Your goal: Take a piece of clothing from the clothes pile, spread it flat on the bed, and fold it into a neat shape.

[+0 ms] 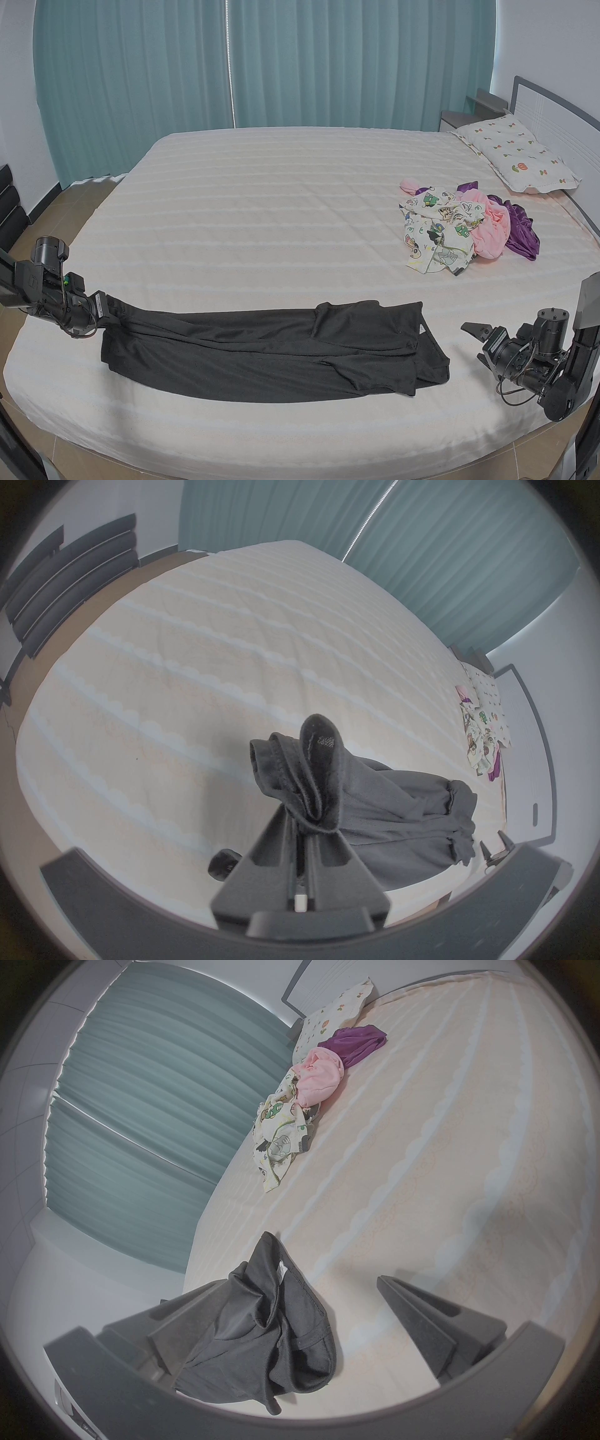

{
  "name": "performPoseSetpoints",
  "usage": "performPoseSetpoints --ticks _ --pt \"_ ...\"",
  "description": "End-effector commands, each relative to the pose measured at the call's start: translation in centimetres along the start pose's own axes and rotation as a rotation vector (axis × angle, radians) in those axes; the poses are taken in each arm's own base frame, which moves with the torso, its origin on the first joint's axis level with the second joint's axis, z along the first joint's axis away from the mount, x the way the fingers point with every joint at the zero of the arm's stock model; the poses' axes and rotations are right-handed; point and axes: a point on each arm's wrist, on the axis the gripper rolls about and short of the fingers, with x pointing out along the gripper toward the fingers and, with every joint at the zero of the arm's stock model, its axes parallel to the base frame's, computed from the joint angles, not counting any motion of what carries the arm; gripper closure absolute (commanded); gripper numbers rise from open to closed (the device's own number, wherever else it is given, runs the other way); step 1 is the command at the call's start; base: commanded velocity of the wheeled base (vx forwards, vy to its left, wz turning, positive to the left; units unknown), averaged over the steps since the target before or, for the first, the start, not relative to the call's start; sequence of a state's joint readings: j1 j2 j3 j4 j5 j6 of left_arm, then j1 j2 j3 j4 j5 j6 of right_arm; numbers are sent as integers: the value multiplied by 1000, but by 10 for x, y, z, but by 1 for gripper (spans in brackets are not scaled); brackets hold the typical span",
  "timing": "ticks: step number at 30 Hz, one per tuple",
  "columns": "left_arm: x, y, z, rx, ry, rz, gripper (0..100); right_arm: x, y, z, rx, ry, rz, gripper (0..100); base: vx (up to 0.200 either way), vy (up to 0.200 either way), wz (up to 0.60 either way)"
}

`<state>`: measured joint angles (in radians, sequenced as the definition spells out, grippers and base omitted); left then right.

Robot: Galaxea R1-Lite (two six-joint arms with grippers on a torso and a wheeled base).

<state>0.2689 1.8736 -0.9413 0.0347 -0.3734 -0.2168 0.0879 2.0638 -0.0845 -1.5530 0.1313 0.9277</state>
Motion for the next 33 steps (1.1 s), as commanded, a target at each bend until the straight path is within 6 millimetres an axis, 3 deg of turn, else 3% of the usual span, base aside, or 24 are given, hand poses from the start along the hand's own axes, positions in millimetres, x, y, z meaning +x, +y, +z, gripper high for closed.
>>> performPoseSetpoints --ticks 1,7,16,33 --pt "-9 -18 -1 10 -8 -27 100 0 1 1 0 -8 9 0 0 0 0" --pt "-8 -53 -11 -20 -5 2 100 -4 3 6 4 -32 20 0 0 0 0" --pt "-9 -82 -22 -41 3 -25 100 -8 5 12 25 -38 52 0 0 0 0" --pt "-9 -150 -65 53 60 -35 100 -9 6 14 25 -44 55 0 0 -200 0"
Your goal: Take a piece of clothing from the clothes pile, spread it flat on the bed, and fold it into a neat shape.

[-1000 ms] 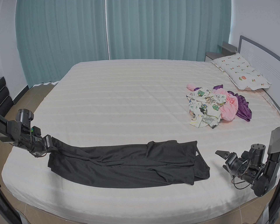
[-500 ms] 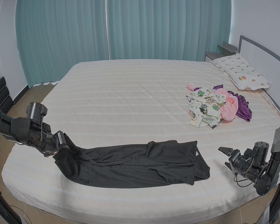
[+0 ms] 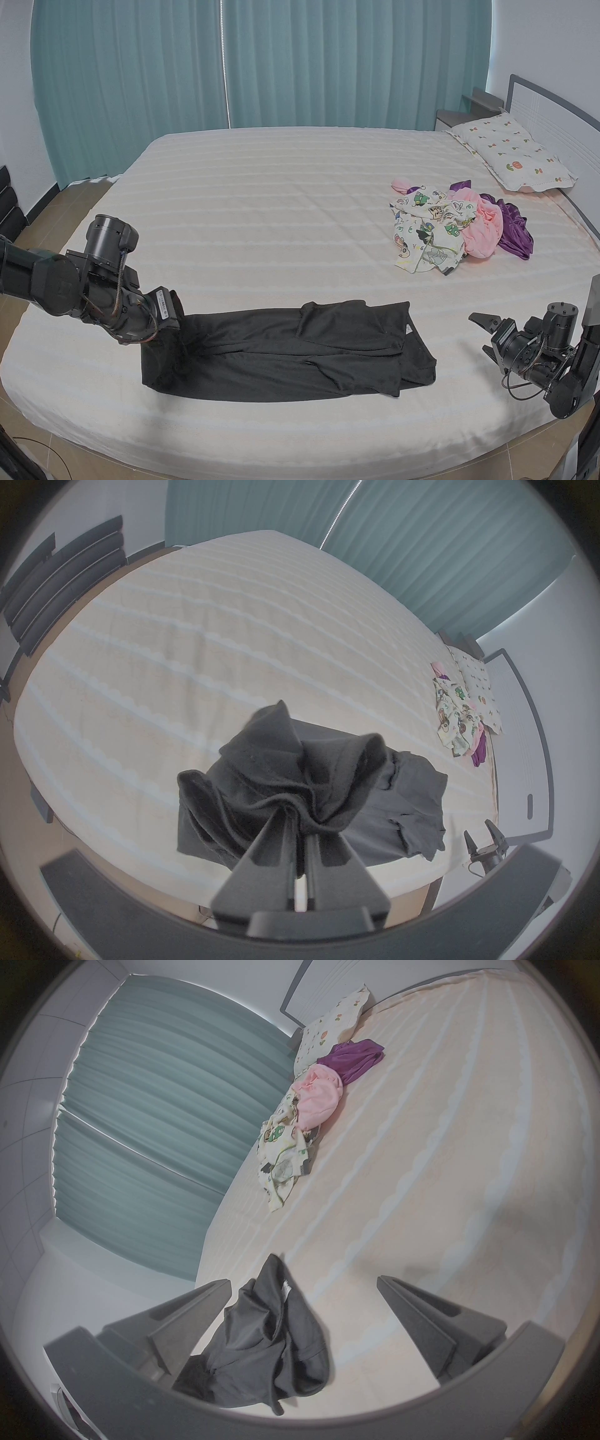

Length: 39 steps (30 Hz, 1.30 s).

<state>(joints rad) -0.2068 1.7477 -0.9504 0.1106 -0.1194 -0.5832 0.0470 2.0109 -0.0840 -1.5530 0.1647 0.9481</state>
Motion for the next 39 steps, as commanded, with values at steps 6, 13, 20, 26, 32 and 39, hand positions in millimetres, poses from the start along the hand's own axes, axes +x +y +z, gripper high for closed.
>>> performPoseSetpoints --ticks 6,13,20,26,32,39 --pt "-3 -48 -20 39 32 -41 100 -1 2 1 -3 -7 13 0 0 -200 0" --pt "-4 -69 -17 55 38 -73 100 -1 2 1 -3 -7 13 0 0 -200 0" --pt "10 -88 -21 40 66 -89 100 -1 1 1 -2 -6 10 0 0 -200 0" --pt "22 -102 -25 66 85 -100 100 0 1 1 -2 -6 10 0 0 -200 0" --pt "37 -114 -28 68 102 -104 100 1 0 0 -1 -3 7 0 0 -200 0" --pt "58 -126 -30 39 117 -97 100 1 -2 2 2 -10 -1 0 0 -57 0"
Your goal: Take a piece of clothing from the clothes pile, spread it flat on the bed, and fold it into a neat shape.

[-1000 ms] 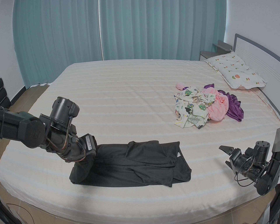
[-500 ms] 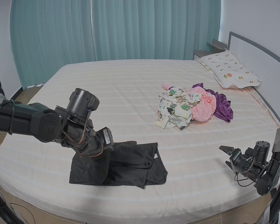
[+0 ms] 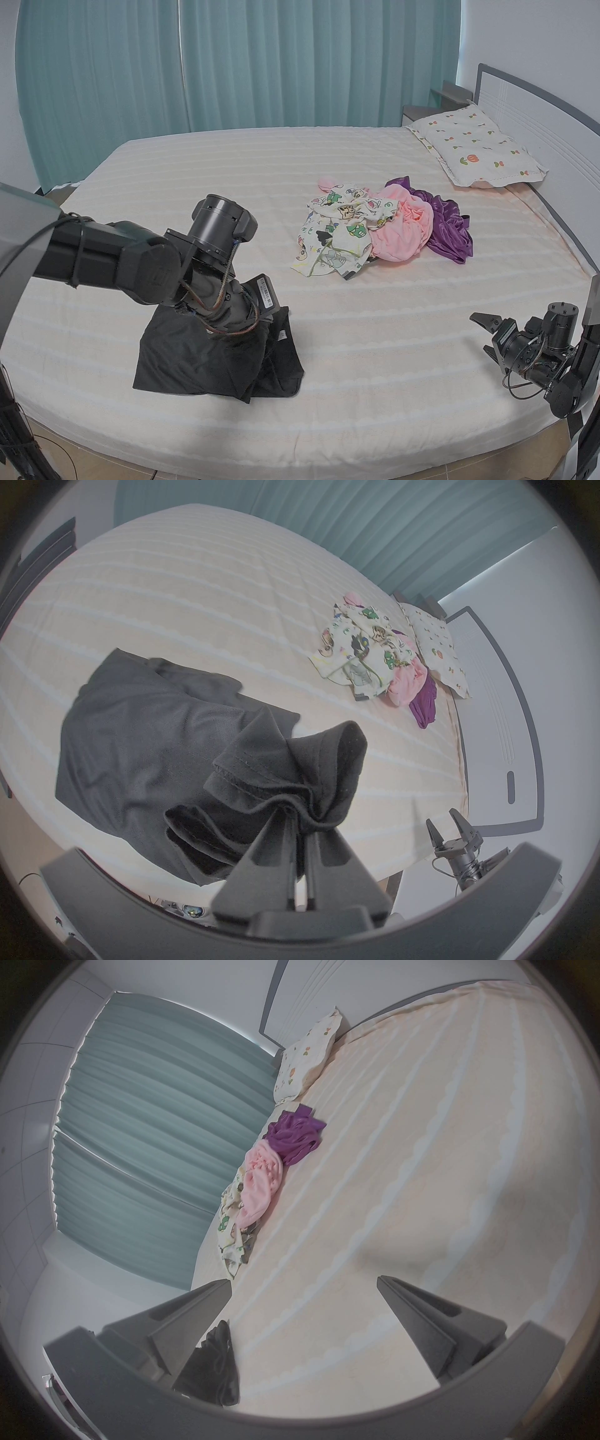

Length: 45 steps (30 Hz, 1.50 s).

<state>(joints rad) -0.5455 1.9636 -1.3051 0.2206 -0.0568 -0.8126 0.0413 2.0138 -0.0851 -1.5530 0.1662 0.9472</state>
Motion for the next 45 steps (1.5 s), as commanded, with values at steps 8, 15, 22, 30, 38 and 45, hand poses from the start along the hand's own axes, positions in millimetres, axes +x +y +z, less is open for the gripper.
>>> performPoseSetpoints --ticks 8,15,22,30,38,45 --pt "35 -3 -1 -36 -8 63 100 1 -1 1 1 -7 1 0 0 0 0" --pt "31 -6 2 -82 -21 53 0 1 -1 1 1 -7 1 0 0 0 0" --pt "6 -1 15 -175 -71 25 0 0 -1 1 0 -4 1 0 0 0 0" --pt "-12 38 23 -309 -36 35 0 0 0 -1 -2 0 2 0 -125 0 0" --pt "-30 69 23 -378 -5 34 0 0 -3 -4 -2 16 -11 0 -100 0 0" --pt "-29 75 19 -384 1 63 0 3 -6 -6 -1 29 -24 0 0 0 0"
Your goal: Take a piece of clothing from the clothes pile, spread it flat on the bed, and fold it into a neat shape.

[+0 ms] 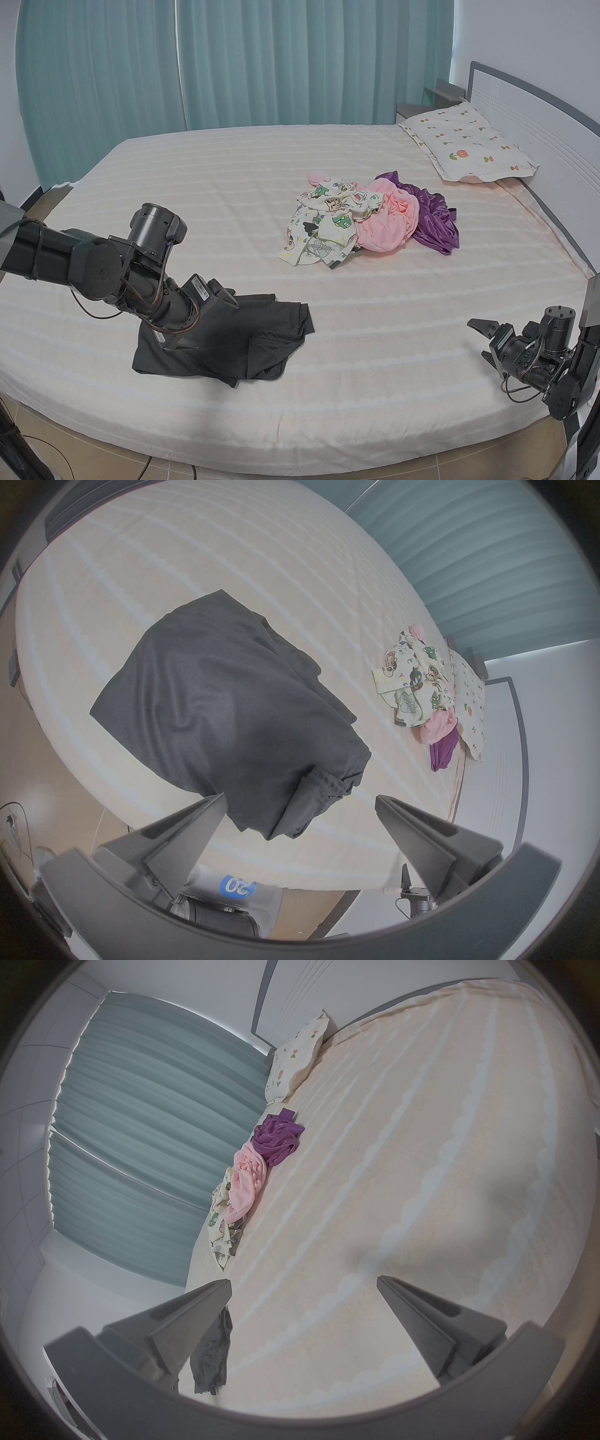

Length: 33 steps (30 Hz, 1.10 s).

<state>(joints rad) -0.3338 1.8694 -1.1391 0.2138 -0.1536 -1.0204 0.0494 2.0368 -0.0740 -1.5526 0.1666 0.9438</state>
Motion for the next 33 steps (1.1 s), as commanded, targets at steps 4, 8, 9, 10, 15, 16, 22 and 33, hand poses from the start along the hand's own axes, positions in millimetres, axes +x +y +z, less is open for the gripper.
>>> performPoseSetpoints --ticks 4,8,9,10,15,16,22,33 --pt "-2 6 -3 -2 4 12 0 2 -1 -1 -1 3 -1 0 0 0 0" --pt "-1 12 -3 -17 10 27 0 2 2 -6 -10 24 8 0 0 200 0" --pt "-3 13 -3 -21 11 25 0 2 3 -8 -12 31 13 0 0 200 0" --pt "-6 15 -3 -24 11 23 0 2 4 -10 -15 38 17 0 0 200 0" --pt "-13 26 6 -65 12 9 0 7 11 -18 -38 74 45 0 0 200 0" --pt "-14 30 12 -85 9 5 0 11 11 -23 -45 92 45 0 0 200 0" --pt "-18 40 28 -129 -7 -20 0 30 18 -37 -76 129 72 0 0 200 0" --pt "-22 53 45 -181 36 -74 0 58 61 -61 -185 158 160 0 0 200 0"
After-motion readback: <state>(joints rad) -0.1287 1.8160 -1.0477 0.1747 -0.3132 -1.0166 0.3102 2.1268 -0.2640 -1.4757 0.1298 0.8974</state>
